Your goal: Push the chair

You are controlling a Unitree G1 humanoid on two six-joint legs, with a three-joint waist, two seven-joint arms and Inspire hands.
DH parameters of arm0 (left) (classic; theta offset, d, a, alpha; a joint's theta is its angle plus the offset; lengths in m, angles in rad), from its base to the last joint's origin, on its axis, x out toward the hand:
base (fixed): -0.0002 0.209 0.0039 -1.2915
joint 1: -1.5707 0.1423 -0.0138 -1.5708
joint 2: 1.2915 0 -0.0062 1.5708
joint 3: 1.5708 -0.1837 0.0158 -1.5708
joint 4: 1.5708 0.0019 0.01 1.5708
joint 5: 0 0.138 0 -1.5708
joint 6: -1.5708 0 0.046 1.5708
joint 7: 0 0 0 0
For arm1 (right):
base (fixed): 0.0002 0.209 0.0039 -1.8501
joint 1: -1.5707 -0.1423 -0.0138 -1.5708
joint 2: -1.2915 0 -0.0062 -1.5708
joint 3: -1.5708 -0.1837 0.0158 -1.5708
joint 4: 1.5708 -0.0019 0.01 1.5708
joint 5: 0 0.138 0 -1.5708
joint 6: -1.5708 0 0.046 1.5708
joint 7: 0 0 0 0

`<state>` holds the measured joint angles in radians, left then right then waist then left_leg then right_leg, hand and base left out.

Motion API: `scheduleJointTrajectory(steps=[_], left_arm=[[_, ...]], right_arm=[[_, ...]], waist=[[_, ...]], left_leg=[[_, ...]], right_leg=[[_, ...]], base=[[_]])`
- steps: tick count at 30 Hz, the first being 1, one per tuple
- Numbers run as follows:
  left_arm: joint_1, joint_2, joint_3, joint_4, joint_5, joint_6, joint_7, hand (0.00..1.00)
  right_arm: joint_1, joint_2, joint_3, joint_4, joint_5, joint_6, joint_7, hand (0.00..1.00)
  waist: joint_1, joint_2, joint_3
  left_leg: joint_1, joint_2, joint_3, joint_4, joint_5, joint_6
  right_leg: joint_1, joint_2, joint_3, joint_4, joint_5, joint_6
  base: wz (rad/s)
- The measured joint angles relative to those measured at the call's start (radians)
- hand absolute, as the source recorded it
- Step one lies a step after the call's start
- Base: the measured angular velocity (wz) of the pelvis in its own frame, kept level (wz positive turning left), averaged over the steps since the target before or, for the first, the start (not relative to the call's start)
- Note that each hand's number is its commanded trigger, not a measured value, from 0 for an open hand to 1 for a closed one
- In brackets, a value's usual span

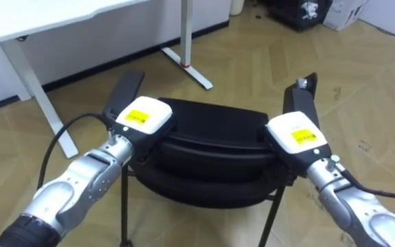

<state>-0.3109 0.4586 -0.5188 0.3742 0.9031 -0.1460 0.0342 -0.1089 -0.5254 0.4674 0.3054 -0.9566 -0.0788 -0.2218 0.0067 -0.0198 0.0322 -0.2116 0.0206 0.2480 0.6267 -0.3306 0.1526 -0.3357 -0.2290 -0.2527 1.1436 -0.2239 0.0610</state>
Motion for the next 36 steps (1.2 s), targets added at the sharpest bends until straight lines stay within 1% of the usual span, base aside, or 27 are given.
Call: scheduleJointTrajectory(steps=[1,4,6,7,9,10,11,12,13,14,15,16,17,18,19,20,21,22,24,25,27,28,29,30,32,34,36], left_arm=[[-0.002,0.0,-0.002,0.008,-0.002,-0.003,0.002,1.0],[-0.005,0.003,-0.011,0.025,-0.006,-0.011,0.006,1.0],[-0.005,0.005,-0.014,0.025,-0.005,-0.012,0.006,1.0],[-0.005,0.005,-0.014,0.025,-0.004,-0.012,0.005,1.0],[-0.004,0.008,-0.012,0.029,-0.006,-0.016,0.004,1.0],[-0.004,0.009,-0.012,0.029,-0.006,-0.018,0.004,1.0],[-0.005,0.008,-0.012,0.029,-0.005,-0.016,0.003,1.0],[-0.004,0.007,-0.013,0.029,-0.005,-0.011,0.0,1.0],[-0.005,0.007,-0.012,0.028,-0.005,-0.008,0.0,1.0],[-0.01,0.005,-0.013,0.028,-0.004,-0.002,0.0,1.0],[-0.018,0.006,-0.013,0.027,-0.004,0.001,0.0,1.0],[-0.022,0.006,-0.014,0.028,-0.004,0.003,0.001,1.0],[-0.023,0.009,-0.013,0.029,-0.005,0.006,0.002,1.0],[-0.026,0.013,-0.012,0.025,-0.005,0.006,0.003,1.0],[-0.027,0.015,-0.011,0.023,-0.005,0.006,0.004,1.0],[-0.037,0.017,-0.01,0.023,-0.005,0.006,0.004,1.0],[-0.05,0.016,-0.01,0.029,-0.005,0.008,0.005,1.0],[-0.055,0.014,-0.01,0.031,-0.005,0.011,0.005,1.0],[-0.053,0.014,-0.004,0.035,-0.005,0.015,0.008,1.0],[-0.049,0.014,-0.002,0.036,-0.005,0.015,0.01,1.0],[-0.045,0.017,0.009,0.036,-0.005,0.019,0.019,1.0],[-0.045,0.018,0.01,0.036,-0.005,0.02,0.021,1.0],[-0.047,0.017,0.012,0.035,-0.004,0.024,0.025,1.0],[-0.049,0.014,0.019,0.033,-0.004,0.027,0.031,1.0],[-0.049,0.016,0.028,0.031,-0.004,0.033,0.042,1.0],[-0.049,0.013,0.026,0.03,-0.004,0.04,0.045,1.0],[-0.037,0.004,0.024,0.026,-0.001,0.047,0.048,1.0]], right_arm=[[0.001,0.003,0.003,0.001,0.0,0.004,-0.002,1.0],[0.014,-0.005,0.022,-0.001,0.002,0.003,-0.018,1.0],[0.027,-0.009,0.021,-0.004,0.005,-0.008,-0.033,1.0],[0.029,-0.008,0.022,-0.004,0.005,-0.008,-0.034,1.0],[0.03,-0.008,0.021,-0.002,0.006,-0.017,-0.036,1.0],[0.029,-0.008,0.02,-0.001,0.007,-0.019,-0.036,1.0],[0.023,-0.005,0.021,0.007,0.009,-0.023,-0.036,1.0],[0.015,0.0,0.021,0.021,0.009,-0.029,-0.036,1.0],[0.008,0.005,0.021,0.027,0.009,-0.031,-0.036,1.0],[-0.001,0.008,0.021,0.034,0.009,-0.031,-0.036,1.0],[-0.01,0.008,0.022,0.035,0.009,-0.029,-0.036,1.0],[-0.014,0.008,0.022,0.036,0.009,-0.029,-0.036,1.0],[-0.019,0.009,0.024,0.04,0.012,-0.029,-0.036,1.0],[-0.022,0.008,0.024,0.039,0.012,-0.028,-0.036,1.0],[-0.025,0.008,0.024,0.037,0.012,-0.028,-0.036,1.0],[-0.033,0.009,0.024,0.038,0.012,-0.026,-0.036,1.0],[-0.044,0.011,0.025,0.039,0.012,-0.023,-0.035,1.0],[-0.048,0.01,0.024,0.039,0.013,-0.021,-0.031,1.0],[-0.06,0.012,0.029,0.037,0.012,-0.017,-0.019,1.0],[-0.063,0.012,0.033,0.036,0.012,-0.016,-0.014,1.0],[-0.077,0.019,0.041,0.034,0.013,-0.016,0.001,1.0],[-0.081,0.02,0.041,0.035,0.012,-0.016,0.003,1.0],[-0.089,0.024,0.043,0.033,0.009,-0.015,0.006,1.0],[-0.096,0.018,0.042,0.028,0.009,-0.016,0.007,1.0],[-0.114,0.013,0.044,0.03,0.012,-0.016,0.009,1.0],[-0.12,0.009,0.05,0.034,0.015,-0.016,0.011,1.0],[-0.12,0.006,0.06,0.035,0.015,-0.016,0.013,1.0]], waist=[[-0.003,0.003,0.0009],[-0.016,0.005,0.0013],[-0.03,0.005,-0.0012],[-0.029,0.004,-0.0006],[-0.03,0.002,-0.0023],[-0.031,-0.004,-0.0031],[-0.032,-0.01,-0.0029],[-0.033,-0.013,-0.0056],[-0.034,-0.012,-0.0058],[-0.039,-0.01,-0.0081],[-0.037,-0.008,-0.0098],[-0.037,-0.004,-0.008],[-0.033,-0.005,-0.0099],[-0.032,-0.007,-0.0132],[-0.028,-0.006,-0.015],[-0.029,-0.002,-0.0138],[-0.026,-0.007,-0.0104],[-0.026,-0.008,-0.0094],[-0.022,-0.014,-0.0082],[-0.021,-0.017,-0.0088],[-0.013,-0.042,-0.0046],[-0.013,-0.049,-0.005],[-0.011,-0.057,-0.006],[-0.011,-0.059,-0.0059],[-0.002,-0.063,-0.0025],[-0.003,-0.068,0.0007],[-0.002,-0.072,0.0023]], left_leg=[[0.006,0.0,-0.006,0.0,-0.003,0.0],[0.031,0.003,-0.024,0.011,-0.031,-0.01],[0.04,0.008,-0.051,0.034,-0.058,-0.022],[0.049,0.01,-0.053,0.035,-0.064,-0.028],[0.07,0.019,-0.067,0.048,-0.094,-0.047],[0.078,0.018,-0.067,0.049,-0.101,-0.052],[0.094,0.02,-0.072,0.05,-0.114,-0.063],[0.105,0.026,-0.087,0.049,-0.126,-0.08],[0.112,0.033,-0.091,0.049,-0.131,-0.087],[0.119,0.05,-0.099,0.047,-0.141,-0.103],[0.127,0.066,-0.112,0.045,-0.147,-0.129],[0.133,0.077,-0.115,0.043,-0.149,-0.134],[0.15,0.093,-0.119,0.03,-0.153,-0.149],[0.165,0.108,-0.12,0.019,-0.16,-0.165],[0.172,0.118,-0.122,0.017,-0.165,-0.177],[0.177,0.141,-0.126,0.03,-0.17,-0.191],[0.175,0.15,-0.122,0.061,-0.165,-0.2],[0.166,0.161,-0.116,0.09,-0.159,-0.209],[0.135,0.192,-0.119,0.211,-0.109,-0.209],[0.129,0.198,-0.118,0.236,-0.091,-0.211],[0.097,0.214,-0.115,0.322,0.005,-0.206],[0.084,0.217,-0.116,0.34,0.032,-0.202],[0.06,0.224,-0.117,0.37,0.083,-0.2],[0.023,0.234,-0.116,0.392,0.103,-0.203],[-0.036,0.239,-0.107,0.393,0.097,-0.204],[-0.101,0.246,-0.105,0.371,0.097,-0.204],[-0.154,0.244,-0.09,0.296,0.103,-0.211]], right_leg=[[-0.017,0.0,0.001,-0.022,-0.003,0.003],[-0.054,0.006,-0.013,-0.24,0.0,-0.001],[-0.036,0.035,-0.02,-0.472,0.028,-0.018],[-0.028,0.042,-0.017,-0.517,0.037,-0.02],[-0.012,0.067,-0.008,-0.614,0.09,-0.022],[-0.008,0.067,-0.006,-0.625,0.098,-0.024],[0.004,0.071,-0.005,-0.632,0.115,-0.037],[0.012,0.082,-0.005,-0.627,0.12,-0.045],[0.018,0.089,-0.009,-0.627,0.121,-0.053],[0.026,0.102,-0.024,-0.622,0.11,-0.072],[0.041,0.117,-0.038,-0.62,0.099,-0.091],[0.05,0.125,-0.049,-0.62,0.092,-0.101],[0.061,0.135,-0.064,-0.615,0.084,-0.114],[0.064,0.146,-0.069,-0.6,0.068,-0.129],[0.069,0.154,-0.077,-0.593,0.052,-0.134],[0.078,0.167,-0.094,-0.578,0.028,-0.147],[0.083,0.169,-0.104,-0.551,-0.006,-0.157],[0.085,0.171,-0.108,-0.538,-0.022,-0.161],[0.108,0.174,-0.125,-0.498,-0.083,-0.173],[0.117,0.174,-0.129,-0.492,-0.096,-0.175],[0.142,0.173,-0.134,-0.481,-0.134,-0.198],[0.146,0.173,-0.134,-0.481,-0.138,-0.208],[0.154,0.171,-0.14,-0.483,-0.147,-0.217],[0.157,0.171,-0.148,-0.487,-0.157,-0.226],[0.166,0.171,-0.155,-0.493,-0.167,-0.239],[0.194,0.179,-0.173,-0.527,-0.169,-0.242],[0.239,0.187,-0.194,-0.575,-0.168,-0.243]], base=[[0.28],[0.24],[0.3],[0.15],[0.09],[0.11],[0.09],[0.12],[0.14],[0.11],[0.1],[0.1],[0.1],[0.08],[0.1],[0.18],[0.22],[0.19],[0.08],[0.04],[0.1],[0.17],[0.18],[0.15],[0.0],[0.11],[0.09]])
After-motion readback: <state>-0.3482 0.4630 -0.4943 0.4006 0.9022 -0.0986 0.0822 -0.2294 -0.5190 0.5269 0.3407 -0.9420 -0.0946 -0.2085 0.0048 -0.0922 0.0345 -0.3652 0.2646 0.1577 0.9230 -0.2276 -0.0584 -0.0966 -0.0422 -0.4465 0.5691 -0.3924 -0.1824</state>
